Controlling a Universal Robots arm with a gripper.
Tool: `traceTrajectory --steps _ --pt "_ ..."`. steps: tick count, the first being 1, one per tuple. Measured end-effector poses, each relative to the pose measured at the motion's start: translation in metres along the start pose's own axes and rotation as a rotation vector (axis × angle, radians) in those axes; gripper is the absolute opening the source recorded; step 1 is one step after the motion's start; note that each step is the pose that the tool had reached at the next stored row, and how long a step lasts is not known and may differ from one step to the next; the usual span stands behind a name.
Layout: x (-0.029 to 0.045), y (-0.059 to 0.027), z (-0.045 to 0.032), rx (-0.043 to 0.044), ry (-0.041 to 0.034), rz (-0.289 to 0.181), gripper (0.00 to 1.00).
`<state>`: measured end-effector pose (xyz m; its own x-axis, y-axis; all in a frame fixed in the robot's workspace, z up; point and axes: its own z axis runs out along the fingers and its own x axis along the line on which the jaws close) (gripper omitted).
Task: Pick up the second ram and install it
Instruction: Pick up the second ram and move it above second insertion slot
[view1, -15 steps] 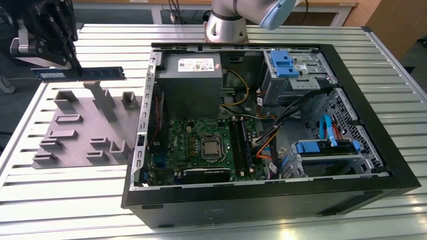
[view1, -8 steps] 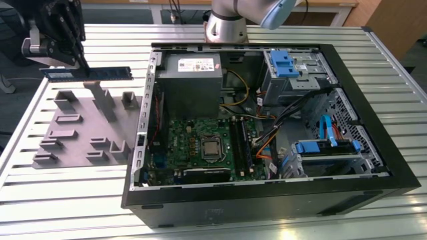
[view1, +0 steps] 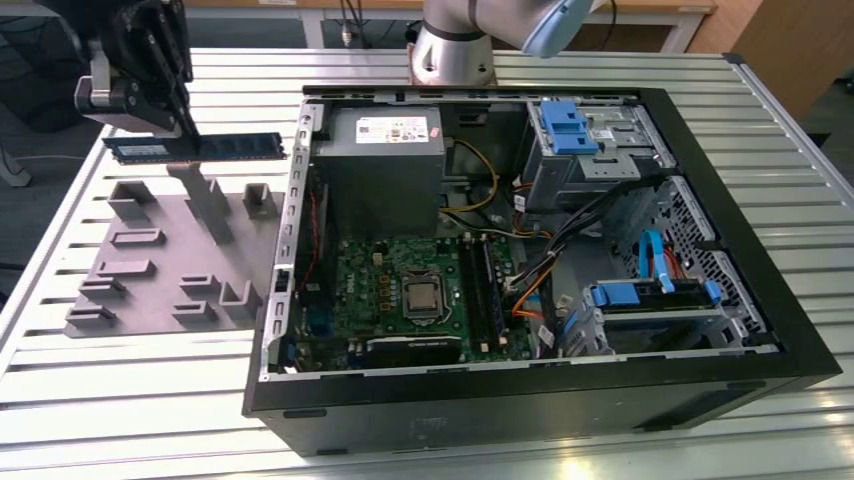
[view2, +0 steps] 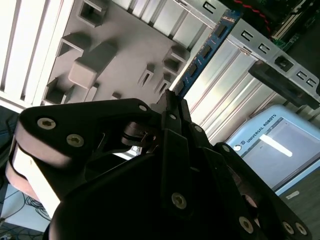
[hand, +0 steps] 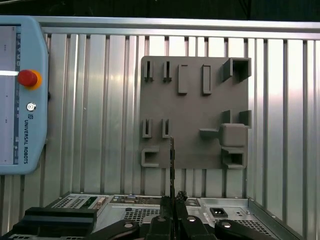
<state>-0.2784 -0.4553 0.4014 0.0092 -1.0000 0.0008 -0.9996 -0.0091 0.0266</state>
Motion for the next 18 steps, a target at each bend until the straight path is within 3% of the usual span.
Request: traceTrajectory --steps 18 --pt "0.0003 -0.0332 -0.0008 0.0000 0.0001 0.000 0.14"
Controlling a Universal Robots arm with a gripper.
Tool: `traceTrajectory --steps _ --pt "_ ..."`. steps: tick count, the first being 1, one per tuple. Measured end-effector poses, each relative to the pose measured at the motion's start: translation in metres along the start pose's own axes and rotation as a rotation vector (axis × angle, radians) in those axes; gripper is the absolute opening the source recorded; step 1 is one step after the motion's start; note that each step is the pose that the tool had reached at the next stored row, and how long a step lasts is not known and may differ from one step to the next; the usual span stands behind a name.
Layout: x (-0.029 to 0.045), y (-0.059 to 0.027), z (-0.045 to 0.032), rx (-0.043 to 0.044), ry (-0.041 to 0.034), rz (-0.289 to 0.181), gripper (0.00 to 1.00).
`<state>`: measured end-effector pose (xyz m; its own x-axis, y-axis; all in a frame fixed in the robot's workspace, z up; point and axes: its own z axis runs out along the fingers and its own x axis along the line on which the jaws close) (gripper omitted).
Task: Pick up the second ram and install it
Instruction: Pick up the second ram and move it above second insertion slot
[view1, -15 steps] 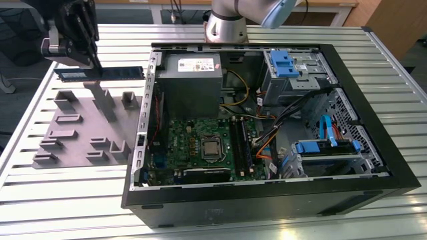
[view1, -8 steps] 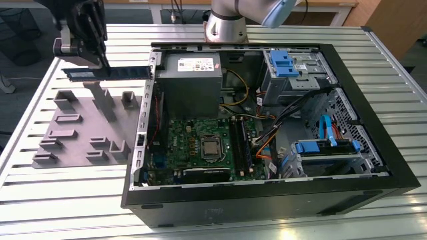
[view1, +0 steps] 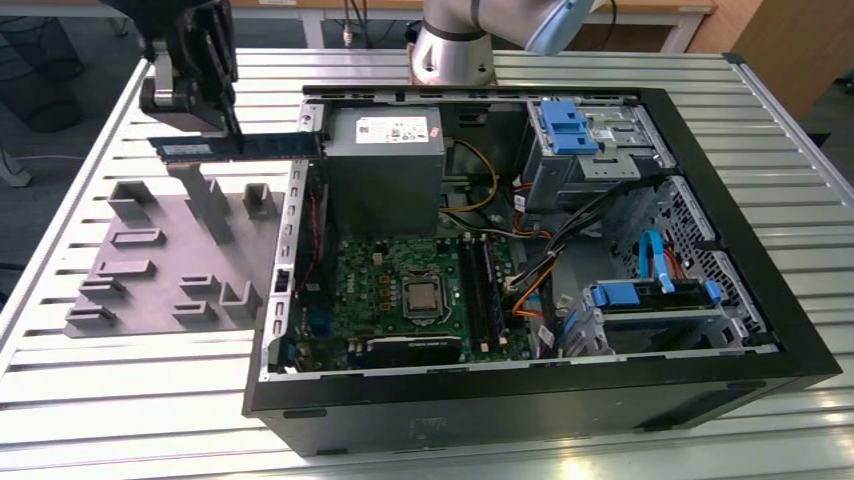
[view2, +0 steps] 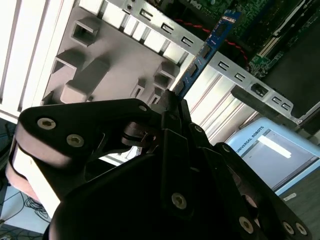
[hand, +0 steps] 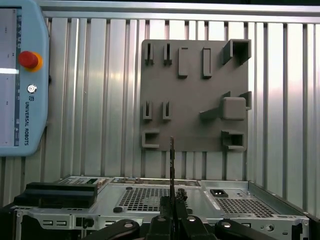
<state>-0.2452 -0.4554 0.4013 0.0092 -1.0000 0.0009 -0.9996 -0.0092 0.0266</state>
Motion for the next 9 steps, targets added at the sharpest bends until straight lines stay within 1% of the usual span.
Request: traceTrajectory --steps 9 --pt "0.0001 -0.0166 -0.0003 0.0000 -0.0001 0.000 0.14"
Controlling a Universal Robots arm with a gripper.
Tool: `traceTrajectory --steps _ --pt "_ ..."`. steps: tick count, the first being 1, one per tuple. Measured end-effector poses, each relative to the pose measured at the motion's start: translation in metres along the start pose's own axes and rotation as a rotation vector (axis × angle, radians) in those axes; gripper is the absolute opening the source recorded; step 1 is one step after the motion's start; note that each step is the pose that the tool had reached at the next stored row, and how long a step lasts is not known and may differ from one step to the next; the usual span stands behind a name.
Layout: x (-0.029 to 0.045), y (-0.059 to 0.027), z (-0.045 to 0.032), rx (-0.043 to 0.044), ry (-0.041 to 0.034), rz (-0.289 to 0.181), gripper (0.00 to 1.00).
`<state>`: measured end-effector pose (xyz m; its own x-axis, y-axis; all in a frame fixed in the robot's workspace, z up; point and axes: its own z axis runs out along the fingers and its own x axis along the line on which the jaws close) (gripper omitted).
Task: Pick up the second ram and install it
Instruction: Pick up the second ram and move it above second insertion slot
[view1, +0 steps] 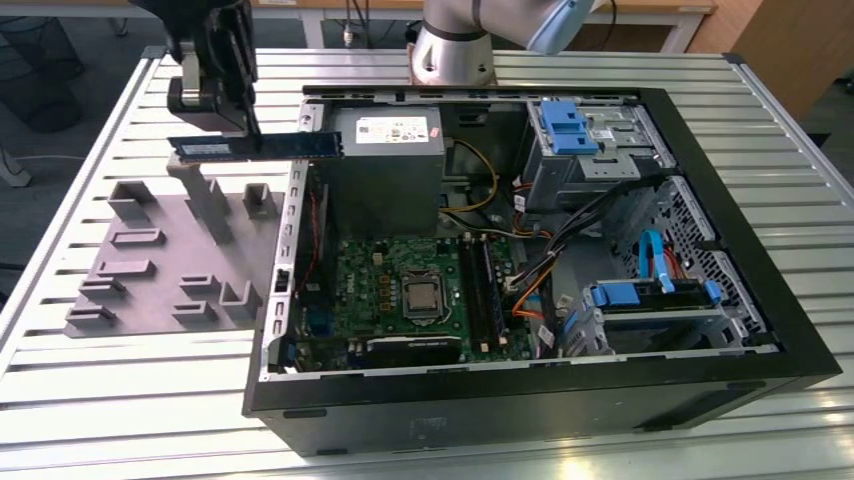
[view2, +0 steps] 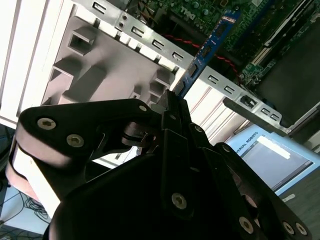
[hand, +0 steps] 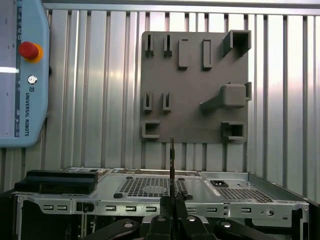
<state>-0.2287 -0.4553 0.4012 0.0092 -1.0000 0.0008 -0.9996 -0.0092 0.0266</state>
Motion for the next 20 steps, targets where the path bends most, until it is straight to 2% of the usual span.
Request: traceTrajectory --steps 20 --pt "0.0003 -0.0366 -0.0008 -0.0001 0.0000 0.000 0.14"
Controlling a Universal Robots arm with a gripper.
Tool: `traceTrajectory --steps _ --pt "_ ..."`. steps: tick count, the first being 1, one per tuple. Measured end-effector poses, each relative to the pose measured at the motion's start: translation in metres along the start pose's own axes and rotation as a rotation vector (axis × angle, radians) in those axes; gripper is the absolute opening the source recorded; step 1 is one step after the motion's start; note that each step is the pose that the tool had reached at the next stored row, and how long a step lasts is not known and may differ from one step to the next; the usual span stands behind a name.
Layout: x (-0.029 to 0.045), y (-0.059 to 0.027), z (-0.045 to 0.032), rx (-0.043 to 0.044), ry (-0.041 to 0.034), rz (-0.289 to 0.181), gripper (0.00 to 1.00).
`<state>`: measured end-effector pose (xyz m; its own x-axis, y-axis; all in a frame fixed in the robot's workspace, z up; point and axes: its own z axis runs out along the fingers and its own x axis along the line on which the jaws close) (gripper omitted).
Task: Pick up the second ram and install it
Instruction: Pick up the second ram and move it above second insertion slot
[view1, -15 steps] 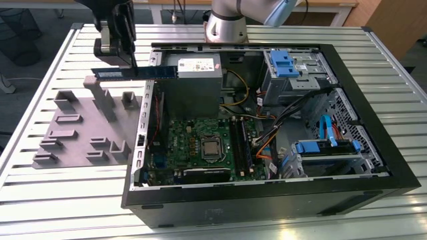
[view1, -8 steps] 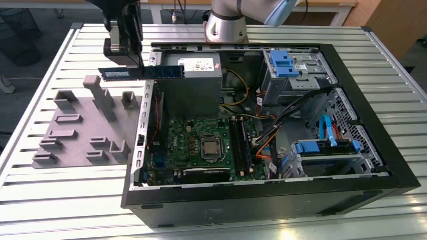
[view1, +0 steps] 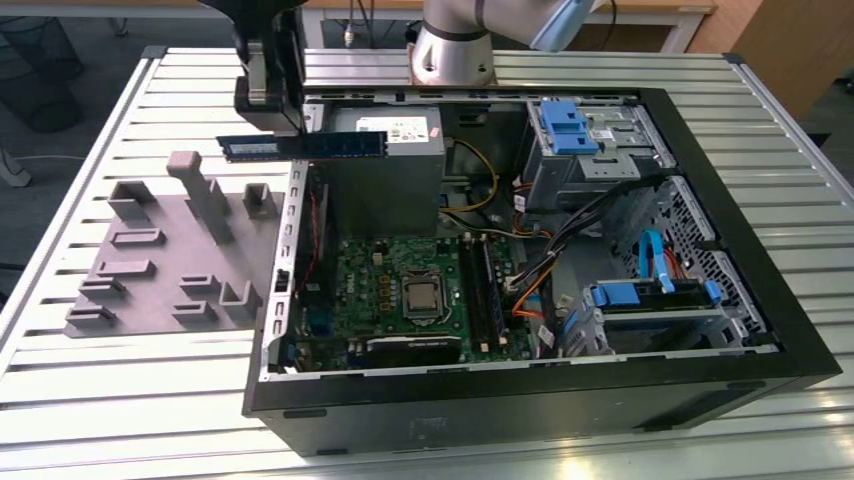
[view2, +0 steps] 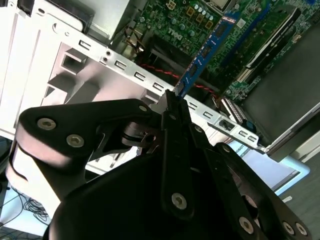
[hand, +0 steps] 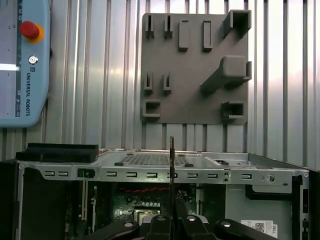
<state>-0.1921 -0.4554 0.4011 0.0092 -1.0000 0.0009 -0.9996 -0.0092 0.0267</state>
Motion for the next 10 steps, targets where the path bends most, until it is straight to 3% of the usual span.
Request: traceTrajectory --steps 10 --pt "0.0002 -0.0177 -0.0004 0.0000 0.0000 0.000 0.14"
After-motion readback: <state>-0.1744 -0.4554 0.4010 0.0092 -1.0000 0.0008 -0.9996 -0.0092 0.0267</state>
